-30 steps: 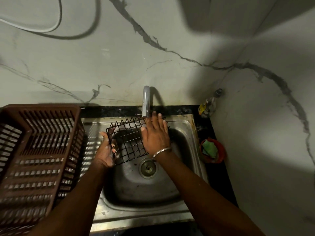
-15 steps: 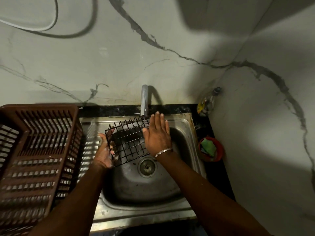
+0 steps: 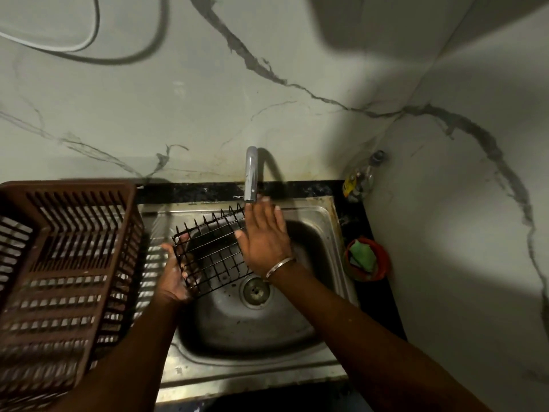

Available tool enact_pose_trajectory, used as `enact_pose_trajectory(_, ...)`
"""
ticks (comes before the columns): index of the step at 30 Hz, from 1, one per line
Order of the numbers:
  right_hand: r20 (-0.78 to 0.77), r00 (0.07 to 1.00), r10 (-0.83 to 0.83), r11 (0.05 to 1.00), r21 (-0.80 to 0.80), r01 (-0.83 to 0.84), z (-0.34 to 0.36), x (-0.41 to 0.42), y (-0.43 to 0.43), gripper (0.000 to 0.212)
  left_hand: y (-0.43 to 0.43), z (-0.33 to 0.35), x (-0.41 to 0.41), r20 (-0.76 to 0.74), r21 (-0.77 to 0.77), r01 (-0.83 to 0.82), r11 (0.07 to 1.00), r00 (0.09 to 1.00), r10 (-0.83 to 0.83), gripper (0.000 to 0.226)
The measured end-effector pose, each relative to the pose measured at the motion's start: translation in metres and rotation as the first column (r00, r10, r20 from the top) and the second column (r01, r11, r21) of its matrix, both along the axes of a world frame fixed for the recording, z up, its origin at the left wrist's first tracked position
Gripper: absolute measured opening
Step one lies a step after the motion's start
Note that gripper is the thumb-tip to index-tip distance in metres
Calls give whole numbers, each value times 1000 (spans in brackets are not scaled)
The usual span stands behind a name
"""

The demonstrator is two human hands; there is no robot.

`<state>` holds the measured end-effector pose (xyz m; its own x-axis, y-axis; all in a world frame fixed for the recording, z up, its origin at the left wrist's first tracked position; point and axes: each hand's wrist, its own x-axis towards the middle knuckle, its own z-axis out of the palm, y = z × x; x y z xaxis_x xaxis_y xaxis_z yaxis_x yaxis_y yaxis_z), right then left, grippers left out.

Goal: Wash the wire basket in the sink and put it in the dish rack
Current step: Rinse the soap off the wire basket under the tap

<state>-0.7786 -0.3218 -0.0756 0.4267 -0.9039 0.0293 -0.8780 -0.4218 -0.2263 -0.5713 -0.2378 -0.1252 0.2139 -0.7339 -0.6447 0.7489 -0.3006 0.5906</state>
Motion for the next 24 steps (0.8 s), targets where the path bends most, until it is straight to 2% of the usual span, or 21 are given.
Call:
enact_pose_trajectory(1, -1, 998, 58, 998, -18, -58, -1, 2, 2, 72, 0, -1, 0, 11, 2, -1, 1000, 1000, 1, 63)
enact_pose_trajectory(2, 1, 999, 45, 999, -15, -45, -3, 2, 2, 71, 0, 2, -2, 8, 3, 7, 1000, 1000, -7, 61)
enact_pose_trajectory(4, 7, 997, -79, 997, 6, 79, -5, 3, 0, 72, 0, -4, 1, 34, 28, 21, 999, 999, -22, 56)
enact_pose_trajectory(5, 4, 997, -79, 997, 4, 79, -7, 6, 4, 74, 3, -12, 5, 57, 50, 20, 999, 998, -23, 56)
enact_pose_trajectory(8, -9, 994, 106, 992, -73, -107, -14, 10, 14, 73, 8, -29, 10, 103, 50, 21, 999, 994, -26, 67)
enact_pose_trajectory(12, -1, 997, -75, 997, 3, 75, -11, 5, 6, 73, 9, -9, -1, 55, 47, 19, 999, 998, -22, 51)
enact_pose_trajectory(15, -28, 995, 92, 995, -36, -93, -11, 12, 13, 73, 10, -10, -2, 67, 85, 24, 996, 997, -30, 54)
enact_pose_trajectory(16, -21, 996, 88, 996, -28, -89, -11, 11, 11, 72, 8, -13, -2, 63, 77, 36, 996, 997, -41, 56)
enact_pose_trajectory(19, -8, 998, -62, 998, 8, 62, -8, 10, 0, 74, 5, -7, -2, 115, 60, 78, 995, 990, -84, 61)
enact_pose_trajectory(22, 0, 991, 133, 991, -22, -132, -5, 15, 4, 71, 3, -9, -2, 165, 79, 73, 994, 983, -85, 62)
enact_pose_trajectory(24, 34, 999, 34, 999, 15, -35, -3, 15, -1, 70, -2, -6, -6, 167, 59, 83, 995, 982, -91, 64)
